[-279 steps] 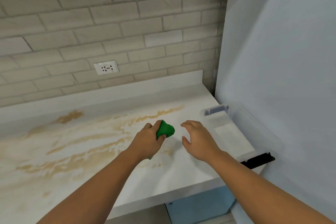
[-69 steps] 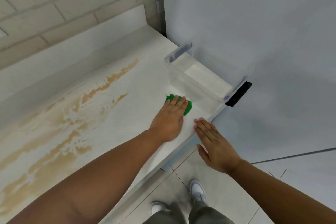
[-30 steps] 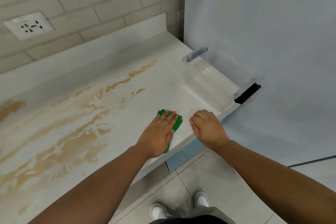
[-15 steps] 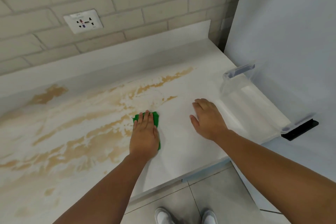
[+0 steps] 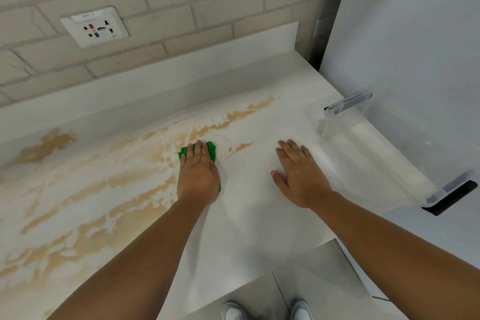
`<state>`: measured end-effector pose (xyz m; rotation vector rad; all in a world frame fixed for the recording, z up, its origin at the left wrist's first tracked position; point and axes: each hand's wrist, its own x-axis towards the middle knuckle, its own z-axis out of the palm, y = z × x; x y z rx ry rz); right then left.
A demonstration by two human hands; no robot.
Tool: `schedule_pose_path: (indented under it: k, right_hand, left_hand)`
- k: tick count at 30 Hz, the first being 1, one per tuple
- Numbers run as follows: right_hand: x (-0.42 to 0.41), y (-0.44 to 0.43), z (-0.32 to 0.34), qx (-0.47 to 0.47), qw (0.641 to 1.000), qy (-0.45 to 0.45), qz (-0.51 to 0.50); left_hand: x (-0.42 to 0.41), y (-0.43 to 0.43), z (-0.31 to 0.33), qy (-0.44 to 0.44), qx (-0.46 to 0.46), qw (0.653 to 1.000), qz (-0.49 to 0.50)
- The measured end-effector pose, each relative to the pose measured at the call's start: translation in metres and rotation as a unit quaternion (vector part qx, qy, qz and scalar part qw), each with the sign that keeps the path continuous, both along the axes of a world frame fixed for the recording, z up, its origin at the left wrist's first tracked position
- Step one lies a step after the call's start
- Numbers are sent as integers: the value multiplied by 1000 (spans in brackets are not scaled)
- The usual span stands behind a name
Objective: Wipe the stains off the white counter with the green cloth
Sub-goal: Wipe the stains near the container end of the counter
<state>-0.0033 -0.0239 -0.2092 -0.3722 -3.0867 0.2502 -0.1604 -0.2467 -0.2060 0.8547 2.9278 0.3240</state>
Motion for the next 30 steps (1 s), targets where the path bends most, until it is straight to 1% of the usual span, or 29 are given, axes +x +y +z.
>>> schedule_pose_path:
  k: [5, 10, 15, 22, 26, 28, 30]
  right_hand:
    - [0, 0, 0, -3, 1000, 8, 0]
    - [-1, 1, 0, -9, 1000, 14, -4]
    - [-2, 1, 2, -13, 1000, 18, -3]
    - [0, 0, 5, -10, 1000, 15, 1]
    - [0, 1, 5, -12, 1000, 10, 3]
    - [0, 1, 4, -12, 1000, 5, 3]
    - [0, 2, 3, -15, 1000, 4, 2]
  left_hand:
    - [-19, 33, 2, -2, 15, 997, -80]
    - [-33, 65, 1, -15, 38, 984, -171]
    - [-42, 77, -1, -21, 49, 958, -282]
    - [-24, 52, -3, -23, 74, 910, -407]
    - [-14, 17, -1, -27, 79, 900, -427]
    - [-17, 0, 1, -33, 79, 909, -407]
    - [-27, -9, 0, -43, 78, 927, -363]
